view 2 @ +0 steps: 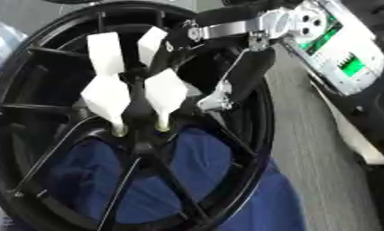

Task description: Pull the pin out of the wheel hub.

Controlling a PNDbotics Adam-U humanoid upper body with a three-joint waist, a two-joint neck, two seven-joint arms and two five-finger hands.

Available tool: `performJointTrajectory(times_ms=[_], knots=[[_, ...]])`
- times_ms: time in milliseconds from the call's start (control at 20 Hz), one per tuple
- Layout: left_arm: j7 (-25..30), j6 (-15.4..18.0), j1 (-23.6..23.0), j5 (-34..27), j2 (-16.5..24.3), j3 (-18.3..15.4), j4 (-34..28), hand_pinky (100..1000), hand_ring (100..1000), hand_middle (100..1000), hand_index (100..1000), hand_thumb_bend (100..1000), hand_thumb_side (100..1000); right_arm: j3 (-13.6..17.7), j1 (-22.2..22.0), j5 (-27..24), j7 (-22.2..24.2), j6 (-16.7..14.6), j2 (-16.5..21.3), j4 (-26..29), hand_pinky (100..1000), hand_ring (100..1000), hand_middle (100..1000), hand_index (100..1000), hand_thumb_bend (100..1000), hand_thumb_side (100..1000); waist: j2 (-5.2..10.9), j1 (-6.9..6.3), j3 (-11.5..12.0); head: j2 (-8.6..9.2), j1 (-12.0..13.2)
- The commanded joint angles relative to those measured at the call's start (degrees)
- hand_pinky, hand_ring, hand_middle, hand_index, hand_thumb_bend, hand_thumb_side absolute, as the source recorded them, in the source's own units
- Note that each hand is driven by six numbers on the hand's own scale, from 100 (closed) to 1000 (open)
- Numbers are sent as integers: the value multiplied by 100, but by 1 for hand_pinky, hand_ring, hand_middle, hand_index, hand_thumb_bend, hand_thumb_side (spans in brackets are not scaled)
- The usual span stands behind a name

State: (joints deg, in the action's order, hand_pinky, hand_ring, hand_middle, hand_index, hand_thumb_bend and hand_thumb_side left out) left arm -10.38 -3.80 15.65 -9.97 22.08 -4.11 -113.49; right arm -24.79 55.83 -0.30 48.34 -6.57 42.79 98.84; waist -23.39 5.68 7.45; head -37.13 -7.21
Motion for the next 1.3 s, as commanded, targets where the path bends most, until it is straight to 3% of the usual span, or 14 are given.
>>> performJointTrajectory(times_ms=[50, 750, 1300], knots=[[20, 14, 59, 31, 59, -29, -110, 860, 804, 686, 716, 270, 622, 23, 13, 86, -3, -33, 139, 25, 847, 791, 755, 834, 332, 369, 86, -25, 12, 84, -30], [33, 3, 67, 49, 37, -29, -110, 860, 805, 686, 717, 268, 624, -3, -50, 222, -27, -4, 134, 0, 842, 789, 739, 821, 317, 329, 24, 2, 77, 124, -61], [36, -2, 86, 44, 29, -28, -110, 861, 806, 687, 717, 267, 626, -2, 15, 76, -144, 5, 42, -146, 824, 751, 607, 739, 231, 217, 0, 3, 61, 124, -62]])
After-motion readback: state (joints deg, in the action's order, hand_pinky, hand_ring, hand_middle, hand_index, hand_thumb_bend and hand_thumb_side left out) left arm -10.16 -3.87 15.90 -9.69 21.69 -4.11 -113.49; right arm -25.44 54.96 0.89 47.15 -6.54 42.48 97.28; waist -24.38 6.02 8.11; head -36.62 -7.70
